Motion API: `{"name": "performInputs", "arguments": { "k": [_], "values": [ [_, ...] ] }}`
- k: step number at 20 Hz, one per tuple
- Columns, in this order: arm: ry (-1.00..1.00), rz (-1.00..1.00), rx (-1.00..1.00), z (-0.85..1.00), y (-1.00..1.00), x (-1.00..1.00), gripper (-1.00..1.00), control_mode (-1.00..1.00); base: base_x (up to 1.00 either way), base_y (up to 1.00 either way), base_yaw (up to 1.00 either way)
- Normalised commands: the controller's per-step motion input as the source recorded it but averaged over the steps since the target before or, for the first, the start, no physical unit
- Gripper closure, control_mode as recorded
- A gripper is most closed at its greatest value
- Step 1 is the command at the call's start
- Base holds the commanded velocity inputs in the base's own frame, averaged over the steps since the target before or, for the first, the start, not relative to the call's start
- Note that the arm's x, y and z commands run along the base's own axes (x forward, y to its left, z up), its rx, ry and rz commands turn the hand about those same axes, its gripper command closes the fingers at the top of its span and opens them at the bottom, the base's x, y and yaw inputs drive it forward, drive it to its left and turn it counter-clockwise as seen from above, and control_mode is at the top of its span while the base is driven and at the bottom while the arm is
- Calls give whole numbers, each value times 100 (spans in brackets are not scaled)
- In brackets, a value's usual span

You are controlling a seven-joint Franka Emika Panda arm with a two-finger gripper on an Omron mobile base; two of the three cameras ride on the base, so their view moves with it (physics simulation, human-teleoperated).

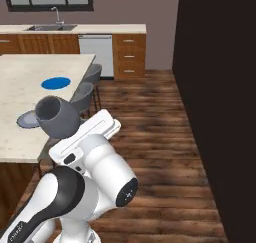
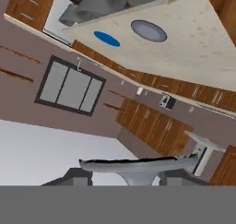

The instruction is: Retrieve the wine glasses from the counter and place one next to each plate.

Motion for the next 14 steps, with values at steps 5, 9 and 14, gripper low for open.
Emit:
{"name": "performInputs", "arguments": {
  "k": [5, 9, 14],
  "values": [
    [0, 0, 0, 0, 0, 0, 100, 100, 0, -70, 77],
    [0, 0, 0, 0, 0, 0, 100, 100, 0, -73, 76],
    [0, 0, 0, 0, 0, 0, 100, 100, 0, -86, 72]
  ]
}}
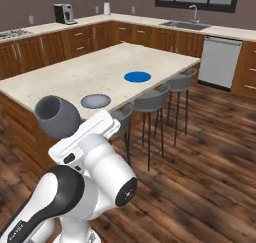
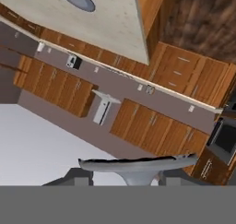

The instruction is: Retrieve the wine glasses from the counter and place one next to each plate.

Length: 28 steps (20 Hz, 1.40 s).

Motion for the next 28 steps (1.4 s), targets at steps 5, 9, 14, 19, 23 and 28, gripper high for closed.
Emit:
{"name": "performInputs", "arguments": {
  "k": [5, 9, 14, 19, 23, 28],
  "values": [
    [0, 0, 0, 0, 0, 0, 100, 100, 42, -100, 34],
    [0, 0, 0, 0, 0, 0, 100, 100, 96, -100, 40],
    [0, 0, 0, 0, 0, 0, 100, 100, 100, -93, 48],
    [0, 0, 0, 0, 0, 0, 100, 100, 88, -91, 52],
    [0, 0, 0, 0, 0, 0, 100, 100, 69, -72, 61],
    [0, 0, 0, 0, 0, 0, 100, 100, 87, -50, 55]
  ]
}}
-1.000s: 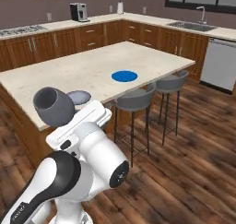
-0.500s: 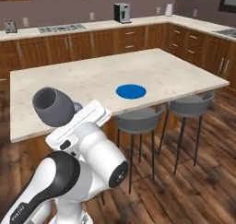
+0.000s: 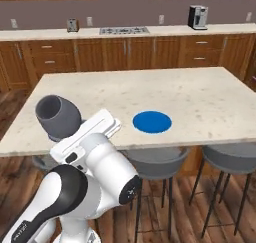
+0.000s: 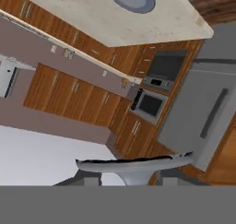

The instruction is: Retrieve the wine glasses from the counter and place one next to each plate.

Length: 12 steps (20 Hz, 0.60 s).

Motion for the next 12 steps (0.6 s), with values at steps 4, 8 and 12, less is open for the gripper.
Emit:
{"name": "performInputs", "arguments": {
  "k": [4, 8, 12],
  "values": [
    [0, 0, 0, 0, 0, 0, 100, 100, 94, -12, 51],
    [0, 0, 0, 0, 0, 0, 100, 100, 84, -24, 54],
    [0, 0, 0, 0, 0, 0, 100, 100, 68, -27, 53]
  ]
}}
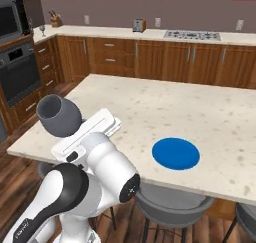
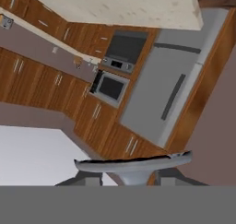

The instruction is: Retrieve the wine glasses from the counter and place one next to each plate.

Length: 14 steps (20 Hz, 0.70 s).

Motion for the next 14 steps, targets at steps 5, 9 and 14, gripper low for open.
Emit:
{"name": "performInputs", "arguments": {
  "k": [5, 9, 14],
  "values": [
    [0, 0, 0, 0, 0, 0, 100, 100, 41, -28, 31],
    [0, 0, 0, 0, 0, 0, 100, 100, 69, -15, 19],
    [4, 5, 0, -1, -11, 39, 100, -100, 50, -9, 10]
  ]
}}
